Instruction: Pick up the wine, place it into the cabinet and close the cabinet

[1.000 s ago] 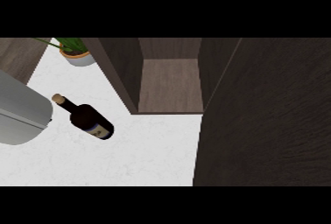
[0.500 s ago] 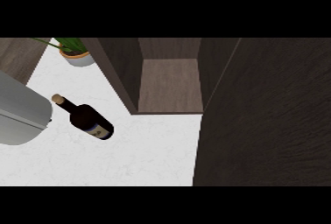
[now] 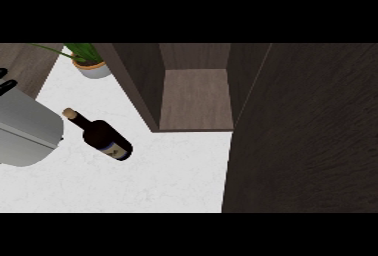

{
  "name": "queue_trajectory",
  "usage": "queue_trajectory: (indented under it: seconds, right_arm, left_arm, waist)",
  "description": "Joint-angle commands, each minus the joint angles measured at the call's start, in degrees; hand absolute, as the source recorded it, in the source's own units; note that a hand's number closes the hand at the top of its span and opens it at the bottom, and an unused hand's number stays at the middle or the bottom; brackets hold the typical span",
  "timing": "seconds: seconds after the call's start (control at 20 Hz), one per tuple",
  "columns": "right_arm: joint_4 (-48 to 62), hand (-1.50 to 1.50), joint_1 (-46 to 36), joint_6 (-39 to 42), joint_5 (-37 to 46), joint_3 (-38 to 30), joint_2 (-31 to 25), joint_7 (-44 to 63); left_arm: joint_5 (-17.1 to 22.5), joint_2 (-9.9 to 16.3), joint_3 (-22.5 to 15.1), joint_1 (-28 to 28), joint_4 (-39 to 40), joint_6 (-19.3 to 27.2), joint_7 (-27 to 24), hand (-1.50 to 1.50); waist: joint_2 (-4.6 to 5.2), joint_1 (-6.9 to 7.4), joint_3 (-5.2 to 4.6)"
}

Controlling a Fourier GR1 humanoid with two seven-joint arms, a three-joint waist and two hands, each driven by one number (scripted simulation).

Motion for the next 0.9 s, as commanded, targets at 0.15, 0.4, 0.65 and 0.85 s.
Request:
queue_trajectory:
  seconds: [0.15, 0.4, 0.65, 0.85]
  right_arm:
    - [-3.7, -1.50, 0.0, -0.2, -3.6, -1.7, 0.6, 1.1]
    - [-3.4, -1.50, -0.9, 0.2, -3.6, -0.6, 0.6, 1.6]
    - [-3.2, -1.50, -3.3, -0.6, -2.6, -1.0, 0.6, 3.4]
    - [-2.2, -1.50, -3.5, -0.7, -0.8, 1.9, 1.8, 2.3]
  left_arm:
    - [-2.2, -4.7, -1.4, 0.6, 5.2, -2.3, -1.0, -1.50]
    - [-12.2, -9.6, 0.3, 1.4, 6.6, -4.6, -6.8, -1.50]
    - [-15.4, -10.3, 2.0, 2.0, 8.8, -6.3, -8.3, -1.50]
    - [-18.1, -13.1, 1.5, 2.3, 7.9, -6.1, -9.3, -1.50]
  waist:
    - [0.93, -0.45, -1.05]
    - [1.24, -1.38, -1.13]
    - [1.41, -1.79, -1.25]
    - [1.47, -2.29, -1.30]
